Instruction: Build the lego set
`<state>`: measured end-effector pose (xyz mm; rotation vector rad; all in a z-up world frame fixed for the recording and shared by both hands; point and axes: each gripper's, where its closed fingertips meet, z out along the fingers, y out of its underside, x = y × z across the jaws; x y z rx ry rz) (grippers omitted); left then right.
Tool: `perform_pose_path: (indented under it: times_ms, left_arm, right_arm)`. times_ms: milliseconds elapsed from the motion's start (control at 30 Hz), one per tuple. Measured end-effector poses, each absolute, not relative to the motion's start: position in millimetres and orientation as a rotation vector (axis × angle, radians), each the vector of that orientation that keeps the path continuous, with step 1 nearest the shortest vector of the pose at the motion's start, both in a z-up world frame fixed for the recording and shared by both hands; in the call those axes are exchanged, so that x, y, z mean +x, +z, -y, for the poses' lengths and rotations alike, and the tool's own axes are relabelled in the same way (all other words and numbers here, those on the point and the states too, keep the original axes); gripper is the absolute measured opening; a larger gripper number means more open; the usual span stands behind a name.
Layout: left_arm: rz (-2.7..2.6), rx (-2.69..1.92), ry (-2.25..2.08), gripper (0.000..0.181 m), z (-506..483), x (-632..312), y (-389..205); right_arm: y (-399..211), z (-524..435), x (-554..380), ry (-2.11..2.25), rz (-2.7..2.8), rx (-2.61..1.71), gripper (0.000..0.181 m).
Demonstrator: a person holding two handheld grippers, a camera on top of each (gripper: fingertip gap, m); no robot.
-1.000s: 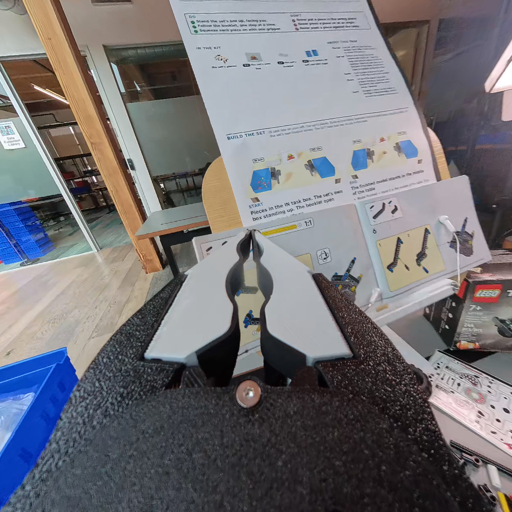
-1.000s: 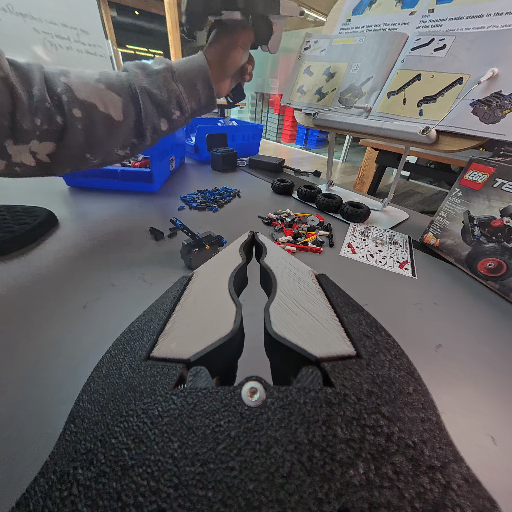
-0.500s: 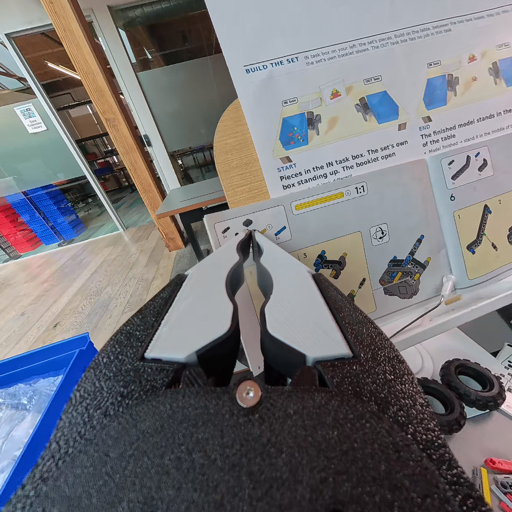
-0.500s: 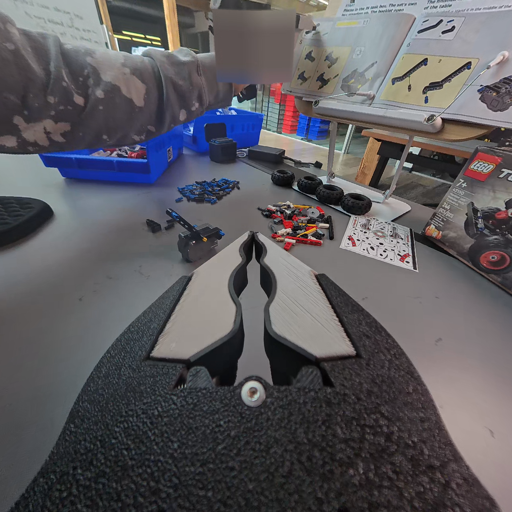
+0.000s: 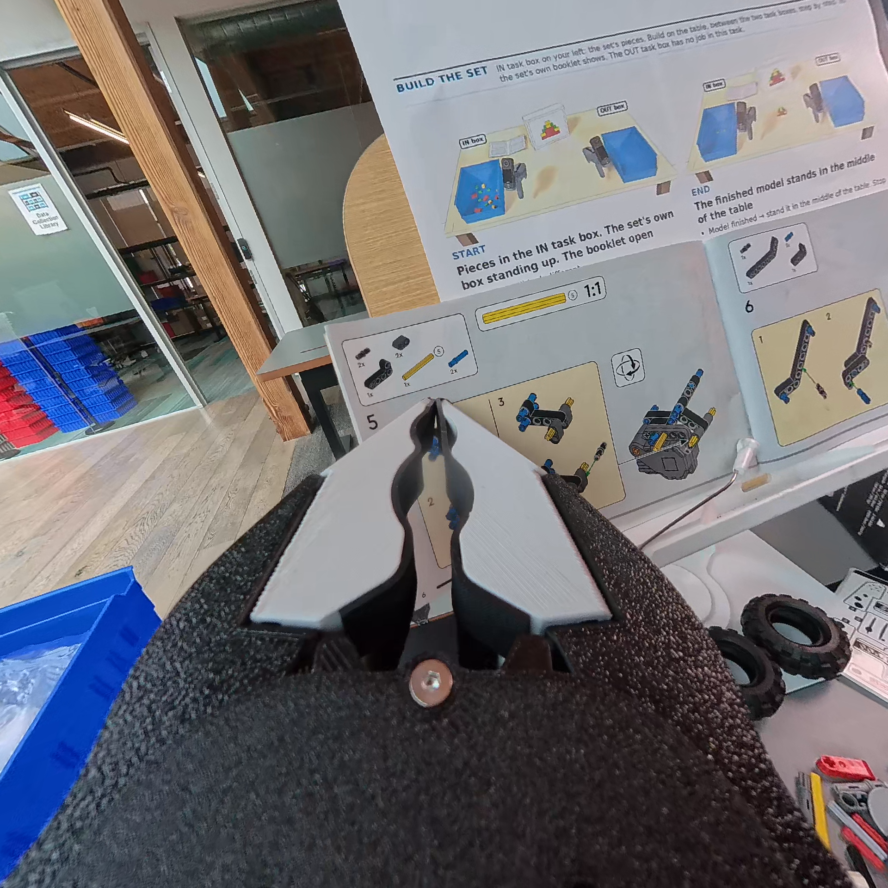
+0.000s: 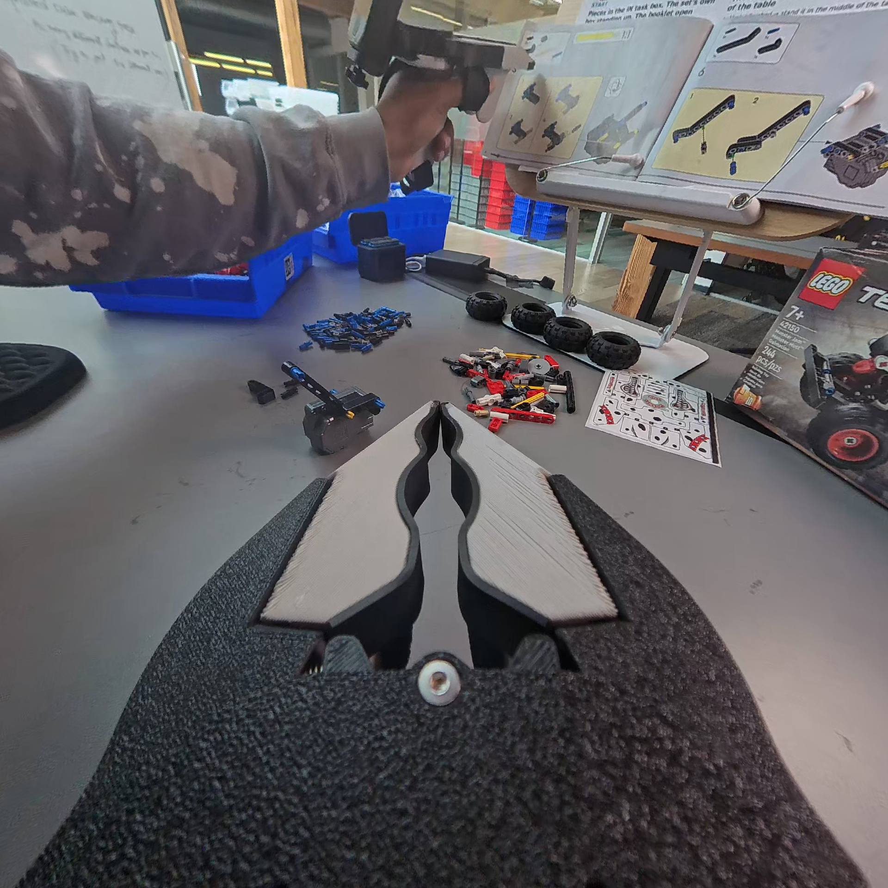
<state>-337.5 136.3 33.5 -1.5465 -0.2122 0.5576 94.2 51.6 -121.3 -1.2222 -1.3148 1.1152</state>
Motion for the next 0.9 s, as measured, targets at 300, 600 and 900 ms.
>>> perform_pose_path:
  times_ms: [300,600,900]
  left_arm:
    - [0.178,-1.542,0.629,0.000,-142,-340,36]
    - [0.107,-1.476,0.515,0.006,-132,-303,51]
    - [-0.174,-1.528,0.155,0.014,-4,-110,9]
  right_arm:
    - [-121,-53,94,1.110,1.309,-1.225,0.000]
    - [-121,-55,93,1.105,1.304,-1.232,0.000]
    - [-144,-84,76,1.001,1.371,-1.408,0.002]
